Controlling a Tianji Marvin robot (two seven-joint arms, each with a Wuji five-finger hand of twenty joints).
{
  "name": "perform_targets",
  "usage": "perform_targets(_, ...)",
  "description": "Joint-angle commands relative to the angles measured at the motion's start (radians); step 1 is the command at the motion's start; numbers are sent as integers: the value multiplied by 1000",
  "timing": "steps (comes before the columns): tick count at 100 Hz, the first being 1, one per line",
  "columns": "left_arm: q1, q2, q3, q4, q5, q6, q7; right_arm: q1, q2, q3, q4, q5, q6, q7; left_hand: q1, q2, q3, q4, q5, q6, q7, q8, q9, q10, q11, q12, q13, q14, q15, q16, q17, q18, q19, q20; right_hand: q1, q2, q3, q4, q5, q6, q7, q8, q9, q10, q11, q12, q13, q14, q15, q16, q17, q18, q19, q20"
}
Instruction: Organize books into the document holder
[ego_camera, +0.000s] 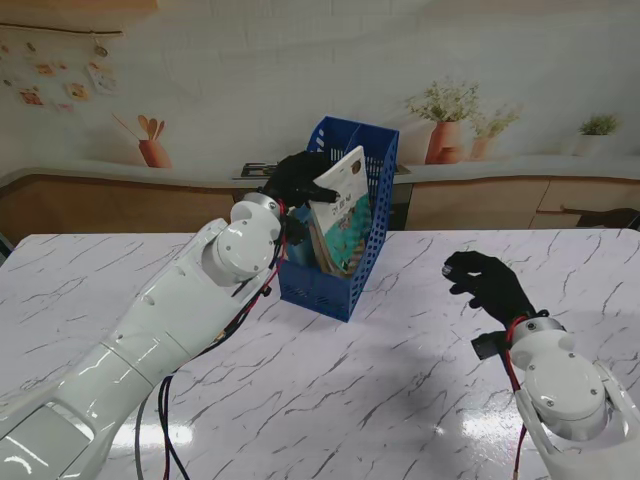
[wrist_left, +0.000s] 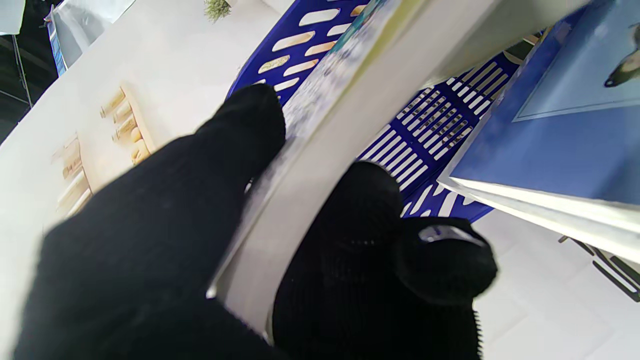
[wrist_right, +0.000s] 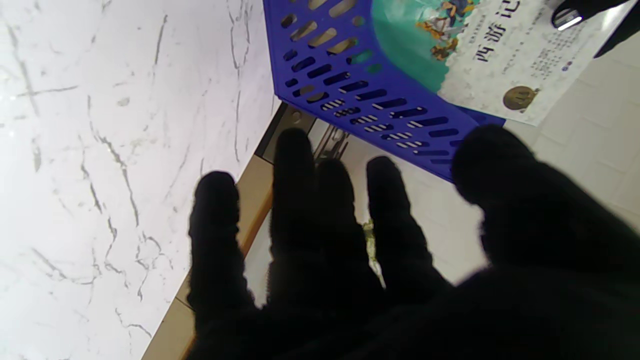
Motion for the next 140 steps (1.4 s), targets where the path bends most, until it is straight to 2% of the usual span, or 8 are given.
perform_targets(1,10,-10,8,4,15,-38,-3,-3,-6,-6,3,3,-4,-3,82,59,175,50,27,-113,66,-14,38,-57,-27,-35,32,-75,19,-28,32,-67,130,-2,-11,26,-23,32,4,1,-18,22,-8,-9,19,16,-13,-9,-7,0,-8,4,-7,-7)
perform_targets(18,19,-10,19,12,39,-38,8,-1,-5,-8,5,7,-7,0,81,46,133,9,23,-149,59,-35,30,-32,-18,-116,28,-23,3,-23,26,26,145,-57,-5,30,-36,35,7,-2,-18,21,-4,-9,22,15,-9,-9,-3,1,-2,1,-3,-6)
perform_targets(30,26,-6,25,10,57,-35,7,-1,-6,-8,5,6,-7,-3,73,28,115,-19,30,-179,56,-60,17,-31,-5,-141,17,70,-67,2,-5,120,123,-87,-6,26,-40,36,8,-7,-19,20,-2,-8,20,13,-4,-8,-3,0,1,5,-1,-6)
perform_targets(45,29,-4,38,20,102,-35,23,-1,-6,-8,6,8,-6,-4,55,20,89,-50,25,-217,52,-99,-41,-19,-4,-107,-92,132,-137,99,-171,187,78,46,-12,20,-33,37,12,-10,-18,19,6,-8,18,12,3,-2,-4,0,4,11,2,-6)
perform_targets(63,30,5,55,15,141,-19,11,0,-7,-9,6,12,-5,-3,51,18,50,-83,24,-239,33,-133,-68,-21,-18,-101,-168,157,-172,107,-253,195,55,97,-18,14,-18,37,14,-14,-16,19,11,-7,14,11,6,1,-7,-1,3,17,3,-7)
perform_targets(88,35,13,71,5,178,4,-2,-2,-6,-9,6,14,-5,-2,-30,160,15,-51,-31,-227,25,-200,-258,24,125,-223,-290,186,-272,120,-356,192,1,212,-20,15,-5,35,10,-10,-16,19,4,-5,10,13,-1,3,-12,-3,-3,16,-1,-11)
perform_targets(102,38,25,76,-11,192,17,-35,-2,-6,-8,6,14,-4,-2,-31,199,-101,-81,-64,-196,-16,-293,-331,27,163,-359,-343,190,-331,108,-399,186,-26,237,-17,20,-9,34,7,-9,-17,19,-2,-5,11,14,-7,0,-12,-2,-6,10,-2,-13)
perform_targets(140,45,40,83,-30,239,37,-53,0,-7,-9,7,17,-5,-4,3,229,-213,-114,-61,-216,-62,-391,-367,49,132,-392,-395,202,-385,99,-460,200,-71,258,-3,33,-36,36,3,-9,-19,18,-8,-7,17,15,-12,-6,-7,-1,-4,1,0,-14)
